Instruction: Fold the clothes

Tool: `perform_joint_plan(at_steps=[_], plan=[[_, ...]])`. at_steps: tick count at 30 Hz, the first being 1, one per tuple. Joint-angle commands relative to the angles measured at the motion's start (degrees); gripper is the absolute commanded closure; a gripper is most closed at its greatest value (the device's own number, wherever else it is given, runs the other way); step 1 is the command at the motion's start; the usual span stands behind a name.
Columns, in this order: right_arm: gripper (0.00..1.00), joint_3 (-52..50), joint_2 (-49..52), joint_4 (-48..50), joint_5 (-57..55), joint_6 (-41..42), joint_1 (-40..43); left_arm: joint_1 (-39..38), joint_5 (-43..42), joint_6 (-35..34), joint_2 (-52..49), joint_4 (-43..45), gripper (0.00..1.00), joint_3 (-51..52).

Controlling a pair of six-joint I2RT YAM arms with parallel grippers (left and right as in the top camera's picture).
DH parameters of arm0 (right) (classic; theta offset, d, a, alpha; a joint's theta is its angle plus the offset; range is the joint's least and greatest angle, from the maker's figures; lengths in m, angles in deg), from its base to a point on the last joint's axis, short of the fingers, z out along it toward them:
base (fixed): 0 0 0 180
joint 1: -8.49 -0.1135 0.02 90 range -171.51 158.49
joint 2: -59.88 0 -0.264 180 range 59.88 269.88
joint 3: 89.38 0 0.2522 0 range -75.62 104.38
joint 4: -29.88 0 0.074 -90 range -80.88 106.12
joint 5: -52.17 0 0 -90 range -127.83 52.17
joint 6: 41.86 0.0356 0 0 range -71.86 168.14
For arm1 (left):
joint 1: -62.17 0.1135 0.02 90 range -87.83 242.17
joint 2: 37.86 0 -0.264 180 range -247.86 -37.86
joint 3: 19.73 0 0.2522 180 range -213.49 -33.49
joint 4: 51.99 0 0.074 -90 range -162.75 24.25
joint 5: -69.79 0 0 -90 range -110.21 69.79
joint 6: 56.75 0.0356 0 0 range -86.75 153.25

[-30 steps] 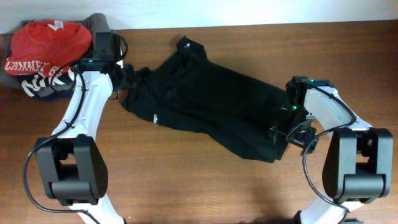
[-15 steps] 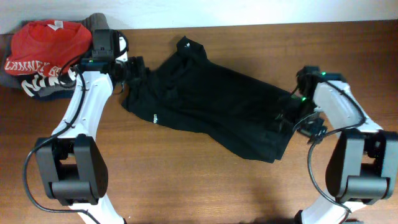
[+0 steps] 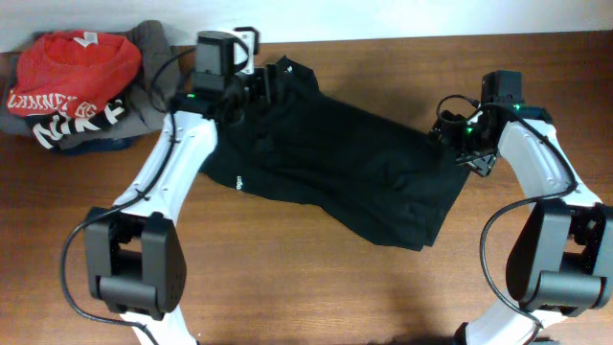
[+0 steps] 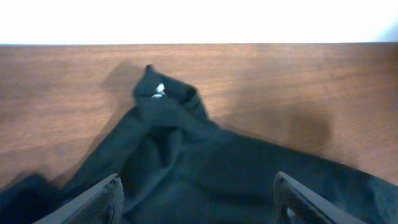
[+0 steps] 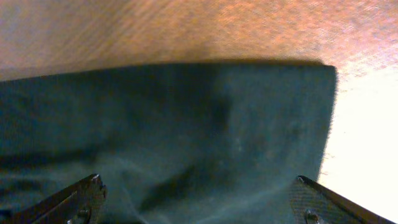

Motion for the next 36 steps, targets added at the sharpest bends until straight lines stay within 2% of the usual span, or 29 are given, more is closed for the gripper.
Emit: perform_joint_plan(at_steps=[1,6,9,13,23,36], plan=[[0.01,0.9,-0.1,0.5,2.2,-0.4,-0.4,-0.2,2.8,-0.2,-3.1,-1.0,0.20,-7.5],[0.01,0.8,0.1,0.9,1.8,-0.4,-1.0,-0.2,2.8,1.8,-14.8,-8.7,0.13,-24.8],[0.01,0.7,1.0,0.8,1.8,-0.7,-1.7,0.0,2.7,2.3,-22.9,-16.0,0.13,-37.2],[0.01,0.7,3.5,0.7,1.8,-1.5,-2.9,0.2,1.3,2.3,-30.2,-21.3,0.13,-46.5],[0.01,0.7,12.5,1.8,-1.3,0.3,-6.6,0.1,-0.2,2.3,-38.6,-19.8,0.13,-47.4],[0.01,0.5,13.0,5.9,-10.6,4.2,-9.0,-0.3,-1.0,2.3,-42.2,-12.5,0.16,-47.3]])
